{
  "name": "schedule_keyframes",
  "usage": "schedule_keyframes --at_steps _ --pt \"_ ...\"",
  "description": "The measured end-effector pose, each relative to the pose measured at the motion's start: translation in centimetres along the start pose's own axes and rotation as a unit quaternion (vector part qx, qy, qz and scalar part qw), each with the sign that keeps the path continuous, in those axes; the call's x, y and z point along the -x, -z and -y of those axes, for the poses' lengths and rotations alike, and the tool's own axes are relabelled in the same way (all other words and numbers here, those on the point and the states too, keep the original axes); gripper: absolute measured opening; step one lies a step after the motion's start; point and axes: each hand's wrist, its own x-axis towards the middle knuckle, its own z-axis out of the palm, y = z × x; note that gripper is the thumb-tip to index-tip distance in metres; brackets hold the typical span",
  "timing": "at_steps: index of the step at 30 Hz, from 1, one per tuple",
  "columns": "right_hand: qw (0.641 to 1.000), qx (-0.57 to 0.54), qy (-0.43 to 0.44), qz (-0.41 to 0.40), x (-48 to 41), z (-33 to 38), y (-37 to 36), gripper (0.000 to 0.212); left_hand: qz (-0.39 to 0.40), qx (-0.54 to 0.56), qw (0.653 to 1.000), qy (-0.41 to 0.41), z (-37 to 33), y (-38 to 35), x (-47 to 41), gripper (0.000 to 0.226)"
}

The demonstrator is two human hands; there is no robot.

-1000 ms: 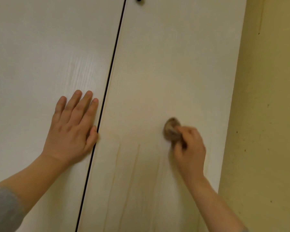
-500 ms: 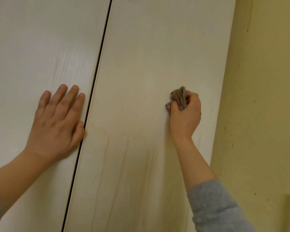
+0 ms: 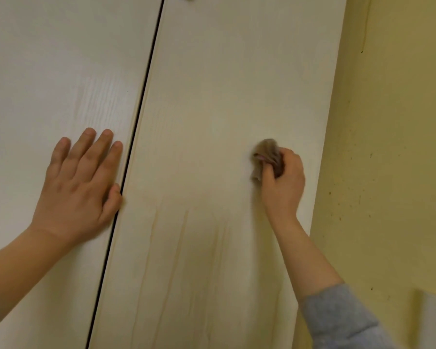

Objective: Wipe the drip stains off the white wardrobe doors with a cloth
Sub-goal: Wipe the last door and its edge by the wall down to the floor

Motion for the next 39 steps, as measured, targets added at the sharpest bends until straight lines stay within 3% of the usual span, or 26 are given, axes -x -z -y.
schedule_keyframes --at_steps 3,8,12,16,20,22,27,29,33,39 --pt "0.996 0.063 0.057 0.039 -0.4 -1.1 -0.6 0.030 0.002 -0.003 1.000 0.000 0.0 -0.1 0.0 0.066" --pt "0.990 0.060 -0.102 -0.076 2.1 -7.2 2.3 0.037 0.003 -0.004 1.000 0.004 -0.1 -0.1 0.0 0.066" --pt "0.971 0.061 -0.203 -0.107 2.2 -9.0 3.9 0.034 0.004 -0.002 1.000 0.003 0.1 -0.1 -0.1 0.066" --pt "0.987 0.005 -0.125 -0.100 2.4 -5.7 3.0 0.022 -0.004 0.002 1.000 -0.001 0.1 -0.1 0.0 0.066" --pt "0.999 0.039 0.002 0.020 4.5 -3.4 1.4 0.030 -0.006 0.004 1.000 -0.001 -0.1 -0.1 -0.1 0.066" --pt "0.999 0.050 -0.017 0.006 4.9 -4.6 1.6 0.033 -0.002 0.004 1.000 -0.001 -0.1 -0.1 0.0 0.066" --pt "0.976 0.075 -0.187 -0.076 5.7 -9.0 4.4 0.033 0.005 0.004 1.000 -0.001 0.1 -0.2 0.0 0.067" --pt "0.970 0.084 -0.216 -0.078 5.8 -9.5 5.1 0.031 0.012 0.004 1.000 0.002 0.1 -0.2 0.0 0.068" --pt "0.975 0.032 -0.199 -0.092 6.1 -6.6 5.3 0.022 0.027 0.003 1.000 0.010 0.0 -0.2 0.1 0.068" --pt "0.988 -0.075 -0.118 0.064 10.2 1.3 4.6 0.022 0.039 0.013 0.999 0.010 0.0 0.3 0.1 0.066"
